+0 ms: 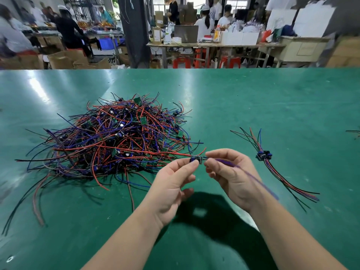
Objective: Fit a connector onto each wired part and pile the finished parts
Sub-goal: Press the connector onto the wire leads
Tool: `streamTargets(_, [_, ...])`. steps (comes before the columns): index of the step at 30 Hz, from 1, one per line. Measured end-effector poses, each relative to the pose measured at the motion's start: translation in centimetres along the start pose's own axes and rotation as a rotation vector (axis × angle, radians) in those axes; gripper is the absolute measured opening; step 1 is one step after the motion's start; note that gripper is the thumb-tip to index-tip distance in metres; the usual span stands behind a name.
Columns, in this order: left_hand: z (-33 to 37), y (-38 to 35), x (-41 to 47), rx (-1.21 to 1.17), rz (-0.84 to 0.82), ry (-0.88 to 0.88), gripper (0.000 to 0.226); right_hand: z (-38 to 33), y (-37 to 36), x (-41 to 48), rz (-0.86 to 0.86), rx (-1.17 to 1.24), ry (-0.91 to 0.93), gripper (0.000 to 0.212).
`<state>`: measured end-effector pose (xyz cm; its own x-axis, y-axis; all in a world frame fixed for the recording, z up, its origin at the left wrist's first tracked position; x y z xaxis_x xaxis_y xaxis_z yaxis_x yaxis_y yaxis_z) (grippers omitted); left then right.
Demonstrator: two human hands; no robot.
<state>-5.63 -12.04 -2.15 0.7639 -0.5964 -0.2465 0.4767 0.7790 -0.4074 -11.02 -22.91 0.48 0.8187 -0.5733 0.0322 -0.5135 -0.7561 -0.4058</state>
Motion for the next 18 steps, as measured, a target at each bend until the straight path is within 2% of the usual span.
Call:
streamTargets(3, [0.7, -0.2, -0.2, 0.154, 0.032, -0.195, 0.028, 0.2, 0.9, 0.3, 0.081, 0.076, -0.045, 0.013])
streamTargets(7, [2.4, -1.7, -1.9, 0.669, -0.033, -0.658, 0.019, 0.2, 1.2, 0.5, 0.067, 0.151, -0.105, 0.011])
streamTargets(9, [2.9, -2.1, -2.4, 0.705, -0.028, -0.756, 0.026, -0.2, 1.6, 0.6, 0.056, 0.212, -0.121, 0.012])
streamTargets(11, [3.5, -1.7, -2.6, 0.736, 0.038, -0.853, 0.043, -1.1, 1.8, 0.7, 0.037, 0.287, -0.118, 0.006])
streamTargets(12, [3.7, -1.5, -2.5, 0.767, 0.07, -0.891, 0.051, -1.5, 1.6, 0.6, -0.001, 0.335, -0.117, 0.013])
streamTargets(14, [4.0, -0.4, -1.9, 0.728, 0.141, -0.873, 0.061, -2.3, 1.3, 0.2, -0.089, 0.416, -0.123, 0.031])
streamTargets(15, [4.0, 0.3, -1.3, 0.647, 0.181, -0.81, 0.063, -2.6, 0.9, 0.0, -0.138, 0.452, -0.134, 0.033])
streamTargets(18, [4.3, 2.1, -0.5, 0.334, 0.288, -0.639, 0.047, -3.3, -1.7, -1.6, -0.411, 0.592, -0.224, 0.01])
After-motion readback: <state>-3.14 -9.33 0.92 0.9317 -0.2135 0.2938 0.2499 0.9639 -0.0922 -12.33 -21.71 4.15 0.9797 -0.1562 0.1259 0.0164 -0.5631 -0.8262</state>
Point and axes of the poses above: each hand's wrist, its own x-axis towards the middle knuckle, its own y-axis out of the back of the hand, z = x × y, the point moved 9 cm from there along x, towards the middle knuckle, and after that the axes turned 8 degrees about z, right-handed, at the moved point
